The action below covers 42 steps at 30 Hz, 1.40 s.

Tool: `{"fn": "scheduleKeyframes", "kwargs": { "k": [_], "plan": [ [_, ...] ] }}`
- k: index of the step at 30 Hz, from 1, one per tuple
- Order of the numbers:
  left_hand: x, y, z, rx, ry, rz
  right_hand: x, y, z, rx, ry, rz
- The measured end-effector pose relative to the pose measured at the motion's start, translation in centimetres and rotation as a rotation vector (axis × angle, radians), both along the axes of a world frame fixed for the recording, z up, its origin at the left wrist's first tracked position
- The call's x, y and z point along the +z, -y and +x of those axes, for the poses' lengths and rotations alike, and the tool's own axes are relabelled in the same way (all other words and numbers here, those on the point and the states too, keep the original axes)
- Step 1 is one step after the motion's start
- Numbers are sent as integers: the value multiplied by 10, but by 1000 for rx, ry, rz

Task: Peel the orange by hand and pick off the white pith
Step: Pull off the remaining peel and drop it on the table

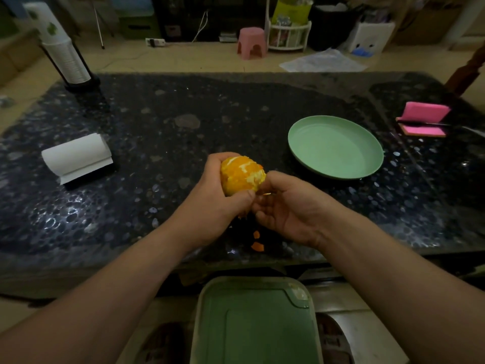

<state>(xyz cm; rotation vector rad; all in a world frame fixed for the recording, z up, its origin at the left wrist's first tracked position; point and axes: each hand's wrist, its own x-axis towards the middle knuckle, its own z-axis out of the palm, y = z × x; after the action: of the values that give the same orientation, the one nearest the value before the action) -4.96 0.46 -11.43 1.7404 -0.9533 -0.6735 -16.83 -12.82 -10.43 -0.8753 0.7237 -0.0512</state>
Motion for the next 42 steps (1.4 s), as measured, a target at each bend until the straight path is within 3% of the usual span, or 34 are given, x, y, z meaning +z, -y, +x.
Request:
{"fn": "scheduleKeyframes", "kwargs": {
  "k": [7, 9, 12, 14, 21, 35, 39, 42],
  "plan": [
    [1, -1, -1, -38, 58, 38, -1, -2, 0, -22, -32, -40],
    [-1, 2, -2, 22, -164, -15, 2, 0, -2, 7, -8, -48],
    [-3, 9, -2, 123, -633, -155, 5, 0, -4, -11, 3, -232],
    [0, 11, -1, 149, -733, -191, 6, 0, -5, -40, 16, -357],
    [9, 10, 0, 128, -737, -257, 6, 4, -9, -19, 8, -609],
    [2, 12, -11, 171, -571, -204, 11, -7, -9, -23, 21, -635],
    [4, 14, -9, 174, -638, -218, 5, -6, -7, -67, 12, -680],
    [7, 12, -4, 150, -738, -246, 5, -1, -8, -62, 40, -604]
  ]
}}
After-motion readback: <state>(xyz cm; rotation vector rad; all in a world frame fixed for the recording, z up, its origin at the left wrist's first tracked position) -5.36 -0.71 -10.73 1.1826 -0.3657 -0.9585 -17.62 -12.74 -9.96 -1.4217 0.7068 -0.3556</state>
